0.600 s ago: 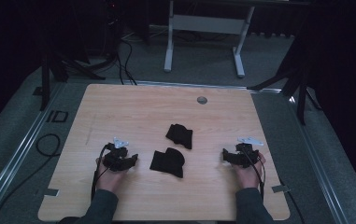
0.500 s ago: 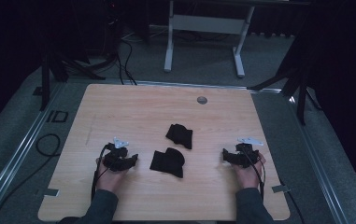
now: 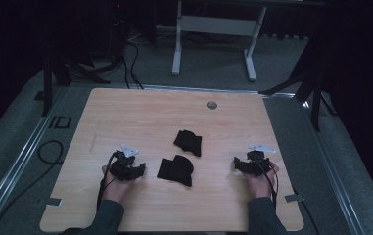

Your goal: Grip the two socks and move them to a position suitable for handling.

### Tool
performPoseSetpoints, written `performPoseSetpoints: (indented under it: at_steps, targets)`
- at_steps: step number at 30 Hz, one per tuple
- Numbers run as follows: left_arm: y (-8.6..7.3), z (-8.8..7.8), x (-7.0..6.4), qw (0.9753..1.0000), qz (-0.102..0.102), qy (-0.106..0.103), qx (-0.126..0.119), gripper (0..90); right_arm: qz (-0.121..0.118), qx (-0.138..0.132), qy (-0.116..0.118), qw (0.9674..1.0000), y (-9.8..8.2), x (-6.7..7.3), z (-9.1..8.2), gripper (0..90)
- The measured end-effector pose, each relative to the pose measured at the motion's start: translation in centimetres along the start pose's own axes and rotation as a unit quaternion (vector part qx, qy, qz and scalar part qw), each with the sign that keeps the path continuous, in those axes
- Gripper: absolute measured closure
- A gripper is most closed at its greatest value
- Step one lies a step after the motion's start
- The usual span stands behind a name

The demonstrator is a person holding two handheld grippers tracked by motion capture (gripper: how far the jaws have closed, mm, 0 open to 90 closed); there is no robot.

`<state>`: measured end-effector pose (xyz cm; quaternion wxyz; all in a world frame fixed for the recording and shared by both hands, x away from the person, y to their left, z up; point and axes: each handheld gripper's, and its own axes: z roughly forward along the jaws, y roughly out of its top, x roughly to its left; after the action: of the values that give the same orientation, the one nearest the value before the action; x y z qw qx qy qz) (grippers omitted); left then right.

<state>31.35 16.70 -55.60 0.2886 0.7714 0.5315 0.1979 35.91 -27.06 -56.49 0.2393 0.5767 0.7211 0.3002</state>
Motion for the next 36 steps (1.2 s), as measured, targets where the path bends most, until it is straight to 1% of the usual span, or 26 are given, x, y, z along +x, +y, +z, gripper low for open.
performPoseSetpoints:
  at_steps: [5,6,7,9,10,12,16,17,18,19,23,24,25,26,27,28,29,31,32,33,36]
  targets:
    - [0.0,0.0,0.0,1.0,0.001,-0.001,0.0,48.3,-0.009,0.005,0.007,0.9999,0.1,0.3,-0.4,34.3]
    - [0.0,0.0,0.0,1.0,0.001,-0.001,0.0,48.4,-0.009,0.005,0.007,0.9999,0.1,0.3,-0.4,34.3]
    - [0.0,0.0,0.0,1.0,0.001,0.0,0.0,48.4,-0.012,0.007,0.011,0.9998,0.1,0.4,-0.5,40.1]
    - [0.0,0.0,0.0,1.0,0.002,-0.001,-0.001,48.4,-0.017,0.011,0.016,0.9997,0.2,0.5,-0.7,46.7]
    - [0.0,0.0,0.0,1.0,0.002,0.0,-0.001,48.5,-0.024,0.013,0.021,0.9994,0.2,0.6,-0.8,48.5]
    - [0.0,0.0,-0.1,1.0,0.001,0.0,-0.001,48.5,-0.032,0.019,0.017,0.9992,0.2,1.0,-1.0,53.3]
    - [0.0,0.0,-0.2,1.0,0.002,0.001,0.003,48.4,-0.056,0.022,0.023,0.9979,0.5,1.8,-1.4,60.8]
    - [0.0,0.0,-0.2,1.0,0.002,0.0,0.003,48.1,-0.061,0.023,0.028,0.9975,0.5,2.0,-1.5,62.8]
    - [0.0,0.0,-0.2,1.0,0.002,0.0,0.003,47.8,-0.061,0.023,0.028,0.9975,0.5,2.0,-1.5,62.8]
    - [0.0,0.0,-0.2,1.0,0.003,-0.001,0.003,47.6,-0.071,0.025,0.04,0.9964,0.6,2.5,-1.7,67.3]
    - [0.1,0.0,-0.4,1.0,0.003,-0.001,0.004,46.9,-0.084,0.026,0.058,0.9944,0.8,3.2,-2.1,79.4]
    - [0.1,0.0,-0.4,1.0,0.003,-0.001,0.004,46.8,-0.084,0.026,0.058,0.9944,0.8,3.2,-2.1,79.4]
    - [0.1,0.0,-0.4,1.0,0.002,-0.001,0.004,46.7,-0.091,0.022,0.07,0.9932,1.0,3.6,-2.3,85.7]
    - [0.1,0.0,-0.4,1.0,0.002,-0.001,0.003,46.6,-0.093,0.021,0.075,0.9926,1.0,3.8,-2.5,88.0]
    - [0.1,0.0,-0.4,1.0,0.002,-0.001,0.003,46.6,-0.096,0.02,0.08,0.992,1.1,4.1,-2.6,89.5]
    - [0.1,0.0,-0.4,1.0,0.002,-0.001,0.003,46.6,-0.096,0.02,0.08,0.992,1.1,4.1,-2.6,89.5]
    - [0.1,0.0,-0.4,1.0,0.002,0.0,0.003,46.5,-0.101,0.018,0.09,0.9906,1.2,4.6,-2.8,89.8]
    - [0.1,0.0,-0.5,1.0,0.001,0.001,0.003,46.4,-0.107,0.016,0.101,0.989,1.4,5.3,-3.0,89.8]
    - [0.1,0.0,-0.5,1.0,0.001,0.001,0.003,46.4,-0.107,0.016,0.101,0.989,1.4,5.3,-3.0,89.8]
    - [0.1,0.0,-0.5,1.0,0.001,0.001,0.004,46.3,-0.114,0.015,0.114,0.9868,1.5,6.1,-3.2,89.8]
    - [0.1,0.0,-0.5,1.0,0.003,0.001,0.005,45.3,-0.124,0.011,0.129,0.9838,1.6,7.3,-3.5,89.8]
